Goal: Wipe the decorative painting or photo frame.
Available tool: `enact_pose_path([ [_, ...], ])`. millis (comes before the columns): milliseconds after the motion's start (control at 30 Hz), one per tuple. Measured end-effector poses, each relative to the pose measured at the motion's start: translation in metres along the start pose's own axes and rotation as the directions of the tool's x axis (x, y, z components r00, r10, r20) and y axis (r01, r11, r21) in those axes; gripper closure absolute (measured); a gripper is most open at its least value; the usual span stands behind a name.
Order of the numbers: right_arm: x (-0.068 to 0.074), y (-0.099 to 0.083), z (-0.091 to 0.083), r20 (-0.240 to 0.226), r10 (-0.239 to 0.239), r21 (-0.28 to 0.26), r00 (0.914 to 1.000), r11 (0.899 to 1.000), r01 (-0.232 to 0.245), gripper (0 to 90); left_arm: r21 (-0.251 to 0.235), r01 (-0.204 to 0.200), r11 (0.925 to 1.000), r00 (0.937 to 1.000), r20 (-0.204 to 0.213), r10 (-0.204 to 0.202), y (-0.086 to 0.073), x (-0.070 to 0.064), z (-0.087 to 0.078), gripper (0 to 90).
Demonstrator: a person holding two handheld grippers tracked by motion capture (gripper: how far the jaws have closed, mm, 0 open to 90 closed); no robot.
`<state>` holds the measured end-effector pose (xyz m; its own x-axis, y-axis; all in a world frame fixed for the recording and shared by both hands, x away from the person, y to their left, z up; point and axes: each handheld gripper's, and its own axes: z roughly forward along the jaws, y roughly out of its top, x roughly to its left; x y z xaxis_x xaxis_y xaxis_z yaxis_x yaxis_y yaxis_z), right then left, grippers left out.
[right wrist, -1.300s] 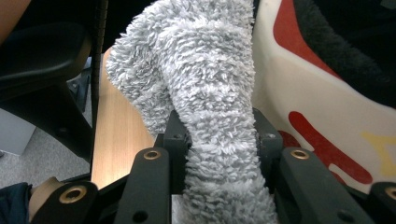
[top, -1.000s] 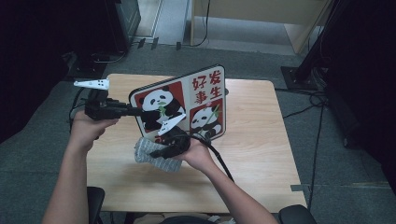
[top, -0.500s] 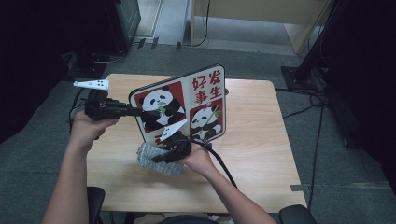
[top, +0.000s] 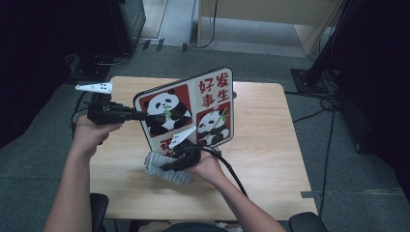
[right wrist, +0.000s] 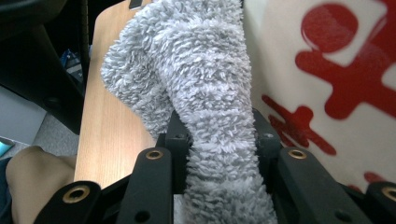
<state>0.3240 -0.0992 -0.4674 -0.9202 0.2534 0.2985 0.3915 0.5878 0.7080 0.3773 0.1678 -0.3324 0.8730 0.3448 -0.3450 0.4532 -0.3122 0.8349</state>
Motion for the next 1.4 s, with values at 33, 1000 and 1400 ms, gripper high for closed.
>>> enact_pose_path([
  [33,0.000,-0.002,0.000,-0.003,0.004,0.004,1.0000,1.000,-0.004,68.5,0.000,0.000,1.0000,1.0000,0.001,0.000,0.000,0.000,0.000,78.5],
  [1000,0.007,0.019,-0.075,-0.018,-0.007,-0.003,0.9998,1.000,0.007,70.8,-0.002,0.006,1.0000,0.9998,-0.021,-0.006,-0.001,-0.003,0.000,78.2],
  [1400,0.016,0.056,-0.118,0.020,-0.013,-0.020,0.9997,1.000,0.013,70.6,0.001,0.005,1.0000,0.9998,-0.020,-0.005,0.000,-0.003,0.000,78.1],
])
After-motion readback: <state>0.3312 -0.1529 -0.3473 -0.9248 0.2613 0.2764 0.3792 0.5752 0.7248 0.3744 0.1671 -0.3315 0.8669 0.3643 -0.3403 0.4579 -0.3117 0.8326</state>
